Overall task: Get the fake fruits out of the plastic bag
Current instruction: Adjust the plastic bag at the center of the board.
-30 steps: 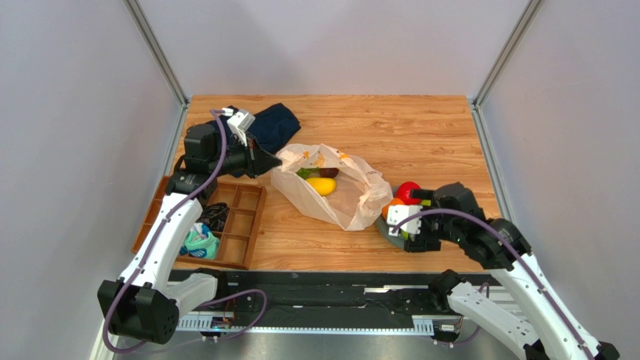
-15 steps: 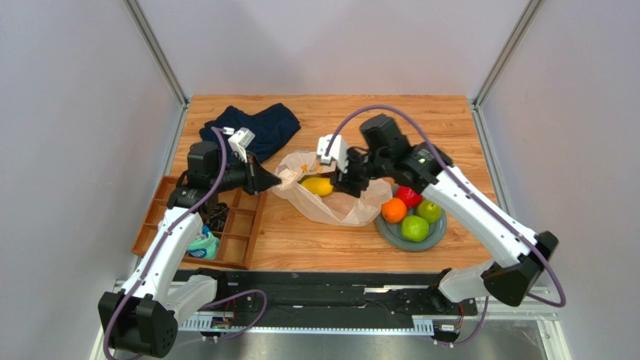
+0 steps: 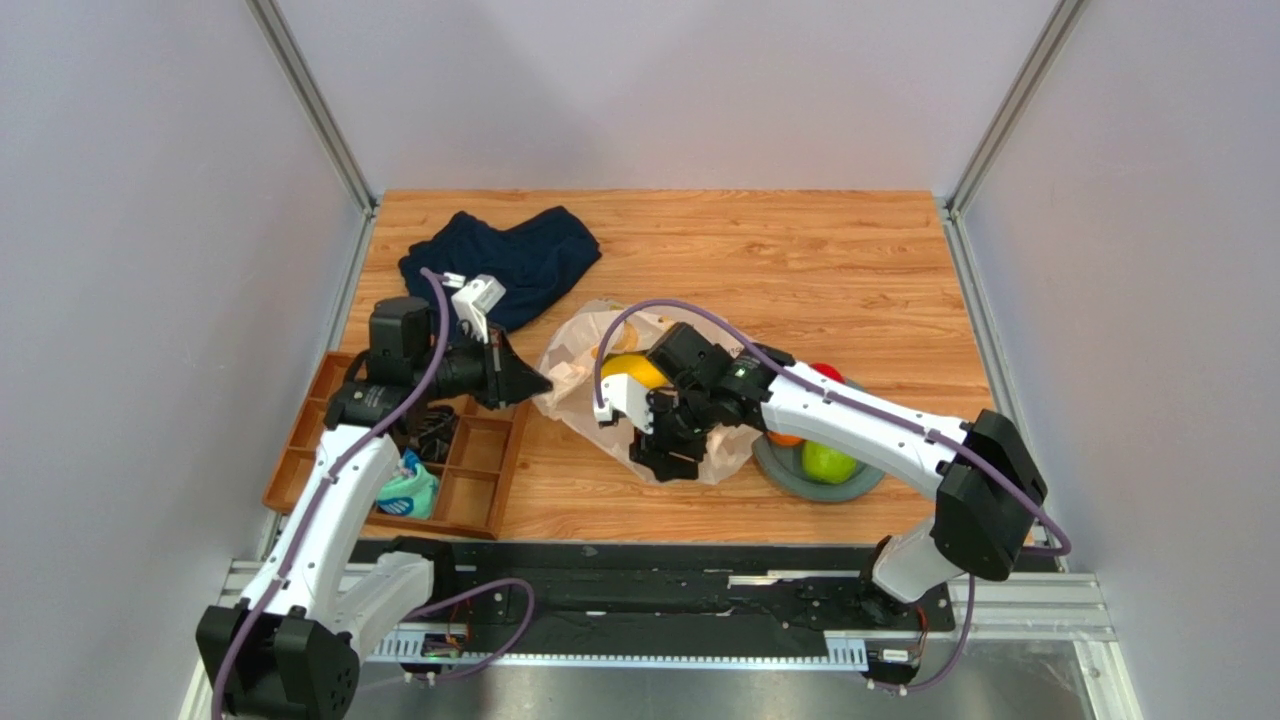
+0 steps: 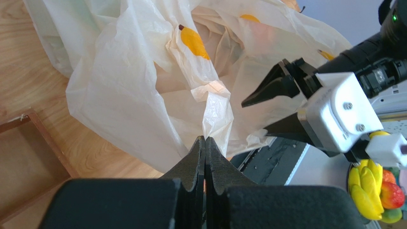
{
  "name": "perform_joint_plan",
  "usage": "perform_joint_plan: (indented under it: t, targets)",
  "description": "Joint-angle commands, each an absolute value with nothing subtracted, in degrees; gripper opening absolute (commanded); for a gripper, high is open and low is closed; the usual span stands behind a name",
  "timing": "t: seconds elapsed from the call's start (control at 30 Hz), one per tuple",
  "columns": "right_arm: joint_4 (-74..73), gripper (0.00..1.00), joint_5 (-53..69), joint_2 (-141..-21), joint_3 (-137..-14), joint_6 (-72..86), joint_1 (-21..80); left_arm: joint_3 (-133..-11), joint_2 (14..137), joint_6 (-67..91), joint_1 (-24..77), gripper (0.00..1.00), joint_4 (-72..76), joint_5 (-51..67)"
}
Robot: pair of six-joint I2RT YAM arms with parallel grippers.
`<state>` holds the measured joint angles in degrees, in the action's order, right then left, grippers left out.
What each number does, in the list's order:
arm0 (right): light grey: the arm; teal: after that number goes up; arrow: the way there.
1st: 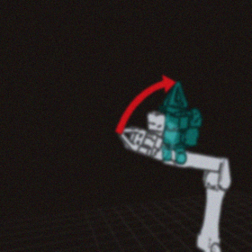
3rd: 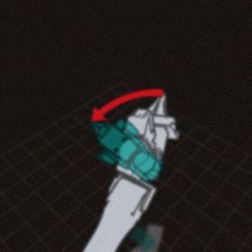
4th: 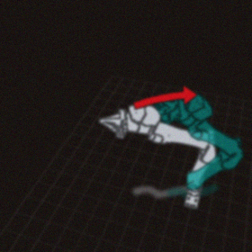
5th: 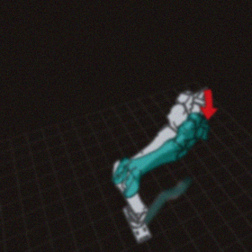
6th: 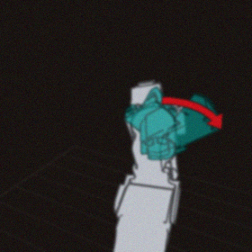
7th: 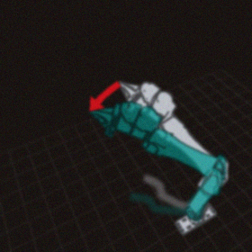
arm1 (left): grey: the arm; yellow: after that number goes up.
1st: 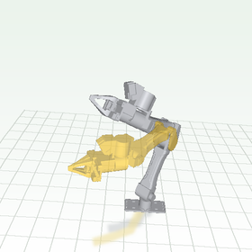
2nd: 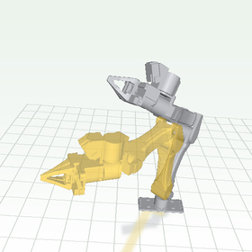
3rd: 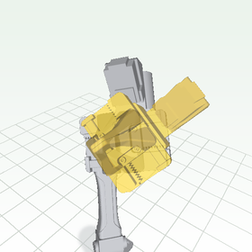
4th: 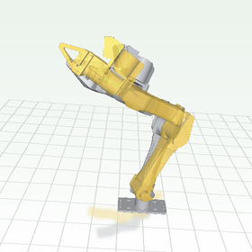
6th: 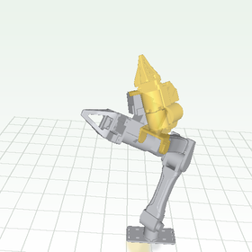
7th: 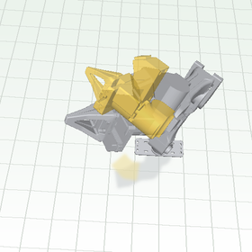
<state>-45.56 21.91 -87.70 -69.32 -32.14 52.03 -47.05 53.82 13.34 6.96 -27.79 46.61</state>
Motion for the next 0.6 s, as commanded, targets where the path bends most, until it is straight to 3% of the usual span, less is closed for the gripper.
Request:
perform_joint_plan:
  t: [0.0, 0.23, 0.37, 0.57]
  targets:
    - [-42.97, 0.59, 25.05, -85.95, -69.78, -31.37, 52.38, -43.53, 53.97, 18.25, 6.59, 0.0, -28.74, 45.54]
    - [-42.19, 0.57, 18.73, -88.85, -74.79, -31.8, 51.24, -41.57, 52.47, 20.04, 6.59, 0.0, -28.22, 42.54]
    - [-48.5, 0.47, 18.81, -93.68, -82.78, -37.52, 47.99, -44.29, 53.17, 17.76, 6.59, 0.0, -27.86, 43.76]
    - [-55.72, 0.42, 14.69, -100.45, -90.52, -46.82, 46.41, -47.2, 54.41, 15.56, 6.59, 0.0, -29.44, 46.93]
